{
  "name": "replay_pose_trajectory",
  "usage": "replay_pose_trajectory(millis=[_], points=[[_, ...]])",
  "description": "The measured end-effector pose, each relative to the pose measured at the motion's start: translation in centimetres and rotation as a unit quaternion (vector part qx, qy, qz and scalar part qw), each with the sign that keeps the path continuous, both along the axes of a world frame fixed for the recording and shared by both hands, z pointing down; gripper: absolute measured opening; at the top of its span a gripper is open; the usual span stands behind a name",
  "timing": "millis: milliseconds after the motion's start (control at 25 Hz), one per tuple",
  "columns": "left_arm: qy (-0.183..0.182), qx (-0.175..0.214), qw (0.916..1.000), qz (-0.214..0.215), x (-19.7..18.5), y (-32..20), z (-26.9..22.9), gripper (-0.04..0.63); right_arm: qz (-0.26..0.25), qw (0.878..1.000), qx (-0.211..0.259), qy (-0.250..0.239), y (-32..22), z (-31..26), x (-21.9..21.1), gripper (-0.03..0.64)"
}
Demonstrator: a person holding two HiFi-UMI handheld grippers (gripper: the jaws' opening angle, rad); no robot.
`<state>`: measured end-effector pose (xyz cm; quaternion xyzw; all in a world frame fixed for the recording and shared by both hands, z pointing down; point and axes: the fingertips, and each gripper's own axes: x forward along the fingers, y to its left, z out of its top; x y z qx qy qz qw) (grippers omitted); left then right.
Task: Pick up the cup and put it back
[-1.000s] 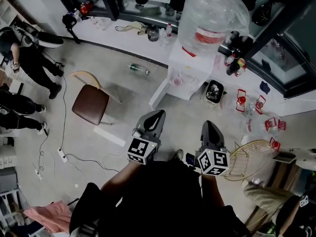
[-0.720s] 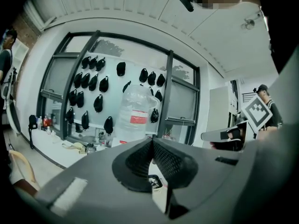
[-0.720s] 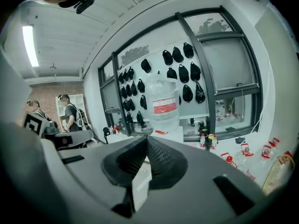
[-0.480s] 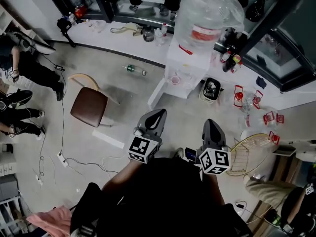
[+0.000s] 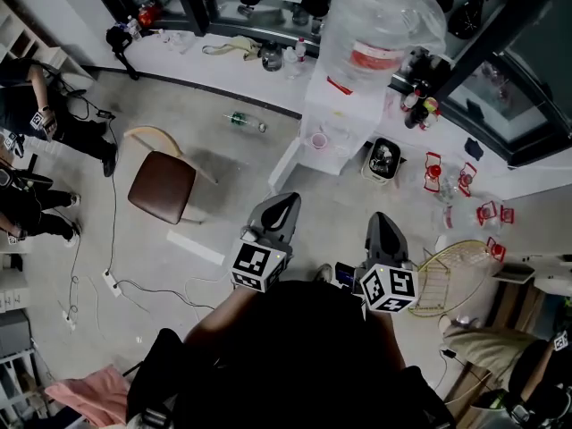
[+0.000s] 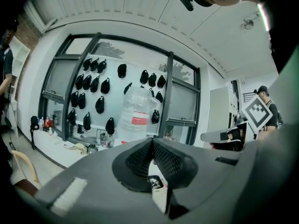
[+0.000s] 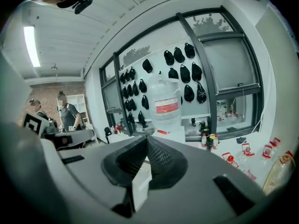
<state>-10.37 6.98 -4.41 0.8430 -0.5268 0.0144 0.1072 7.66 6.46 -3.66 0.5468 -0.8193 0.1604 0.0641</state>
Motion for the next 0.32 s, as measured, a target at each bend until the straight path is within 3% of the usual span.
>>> replay_pose_trajectory(millis=[320], points=[[0.001, -0.004, 1.0, -0.005, -0.94, 0.62, -0.06, 0.006, -0.006, 1.0, -0.001, 0.007, 0.56, -0.01, -1.11, -0.006]])
